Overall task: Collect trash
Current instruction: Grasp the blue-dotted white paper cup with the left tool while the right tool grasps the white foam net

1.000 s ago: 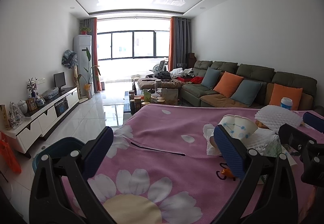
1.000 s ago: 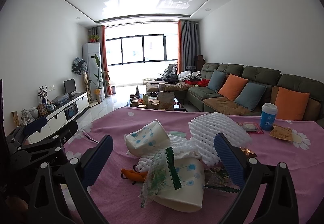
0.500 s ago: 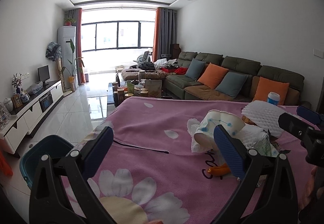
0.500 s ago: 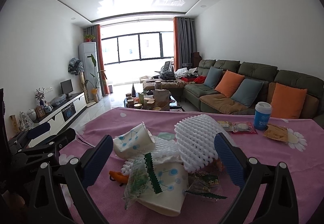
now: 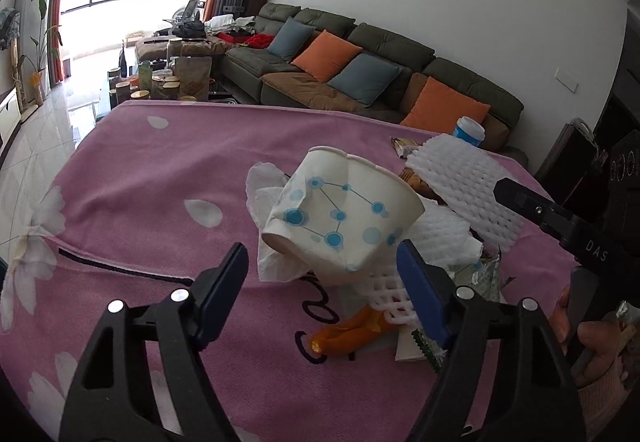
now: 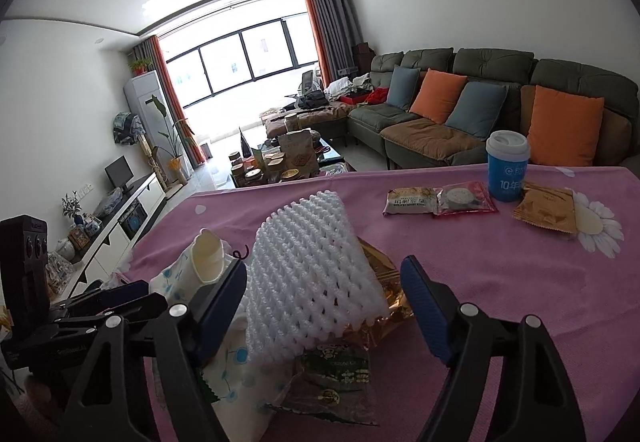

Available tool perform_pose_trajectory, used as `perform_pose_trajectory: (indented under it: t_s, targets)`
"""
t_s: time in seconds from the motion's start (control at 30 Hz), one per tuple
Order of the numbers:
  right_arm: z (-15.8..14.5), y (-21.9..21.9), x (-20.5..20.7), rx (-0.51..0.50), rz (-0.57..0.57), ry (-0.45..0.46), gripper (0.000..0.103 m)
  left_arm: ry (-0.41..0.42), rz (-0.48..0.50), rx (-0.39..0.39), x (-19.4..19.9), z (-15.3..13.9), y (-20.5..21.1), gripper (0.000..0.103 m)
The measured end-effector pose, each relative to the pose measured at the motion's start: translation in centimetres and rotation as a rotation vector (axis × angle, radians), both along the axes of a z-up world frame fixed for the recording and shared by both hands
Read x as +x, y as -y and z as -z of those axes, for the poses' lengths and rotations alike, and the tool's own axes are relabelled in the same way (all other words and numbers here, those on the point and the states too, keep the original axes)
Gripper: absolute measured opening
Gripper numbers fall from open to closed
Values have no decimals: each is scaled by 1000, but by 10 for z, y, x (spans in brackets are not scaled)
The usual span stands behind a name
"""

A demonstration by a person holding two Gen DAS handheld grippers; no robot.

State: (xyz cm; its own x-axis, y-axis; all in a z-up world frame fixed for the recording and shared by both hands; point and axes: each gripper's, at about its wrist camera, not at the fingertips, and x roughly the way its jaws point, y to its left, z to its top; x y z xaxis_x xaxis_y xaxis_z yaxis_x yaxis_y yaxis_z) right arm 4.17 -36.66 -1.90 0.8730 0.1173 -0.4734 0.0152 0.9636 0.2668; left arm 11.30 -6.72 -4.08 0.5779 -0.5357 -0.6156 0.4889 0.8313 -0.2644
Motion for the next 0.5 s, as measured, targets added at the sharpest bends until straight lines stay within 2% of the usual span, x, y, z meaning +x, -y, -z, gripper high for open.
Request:
perform_pose_trajectory:
  t_s: [0.1, 0.17, 0.23, 0.3, 0.4, 0.5]
  targets:
    - [7, 1, 4, 31, -17, -33, 54, -72, 26, -28, 11, 12, 4, 58]
    - [8, 1, 2, 38, -27, -34, 48, -95, 33, -51, 15, 18, 3, 44]
    - [9, 1, 2, 44, -35, -32, 43, -114, 36, -71, 19, 22, 0, 37]
    - [9, 1, 2, 43, -43, -31, 33, -109, 32, -73, 20, 25, -1, 23]
    - [6, -1, -1, 35, -58, -17, 23, -83, 24, -65, 18, 25, -3, 19]
    - [0, -2, -1, 5, -66, 4, 21, -57, 18, -54, 11, 21, -8, 15]
